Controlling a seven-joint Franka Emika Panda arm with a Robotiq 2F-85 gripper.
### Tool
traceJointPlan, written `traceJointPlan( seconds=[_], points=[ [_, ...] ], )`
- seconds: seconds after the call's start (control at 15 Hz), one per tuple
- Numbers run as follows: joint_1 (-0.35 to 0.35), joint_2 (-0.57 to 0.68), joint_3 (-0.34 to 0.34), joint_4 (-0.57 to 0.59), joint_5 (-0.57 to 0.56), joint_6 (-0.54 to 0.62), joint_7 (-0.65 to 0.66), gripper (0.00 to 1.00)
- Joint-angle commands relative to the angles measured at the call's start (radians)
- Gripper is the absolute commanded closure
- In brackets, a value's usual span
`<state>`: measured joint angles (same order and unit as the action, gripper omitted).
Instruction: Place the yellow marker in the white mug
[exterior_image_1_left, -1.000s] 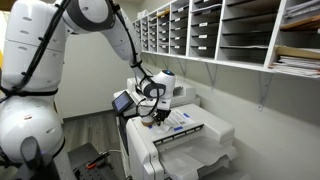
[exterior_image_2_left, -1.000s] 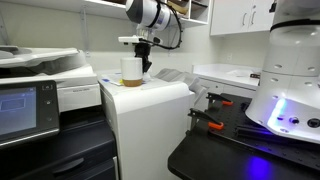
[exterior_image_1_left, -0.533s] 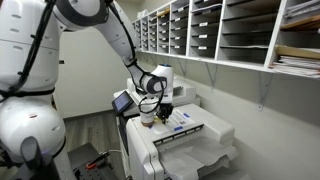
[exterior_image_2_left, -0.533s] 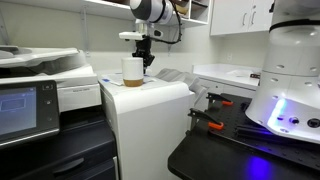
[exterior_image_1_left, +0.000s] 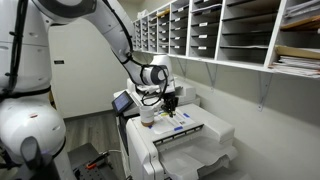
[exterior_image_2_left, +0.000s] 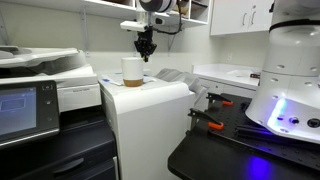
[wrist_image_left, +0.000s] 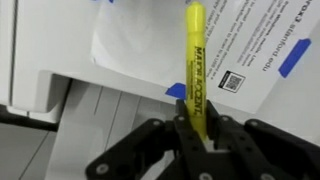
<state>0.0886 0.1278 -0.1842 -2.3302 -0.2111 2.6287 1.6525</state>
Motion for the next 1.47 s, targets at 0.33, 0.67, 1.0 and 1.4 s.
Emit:
traceJointPlan(
  seconds=[0.33,0.67,1.0,1.4],
  points=[
    [-0.007,-0.158,0.154,0.091,-0.411,-0.554,0.368,0.95],
    [0.024,-0.137,0.286,0.194,-0.396,-0.855,0.528,0.95],
    [0.063,-0.056,0.337,0.252,-0.403,-0.892,0.605,0.95],
    [0.095,0.077,0.322,0.311,-0.416,-0.837,0.59,0.69]
  ],
)
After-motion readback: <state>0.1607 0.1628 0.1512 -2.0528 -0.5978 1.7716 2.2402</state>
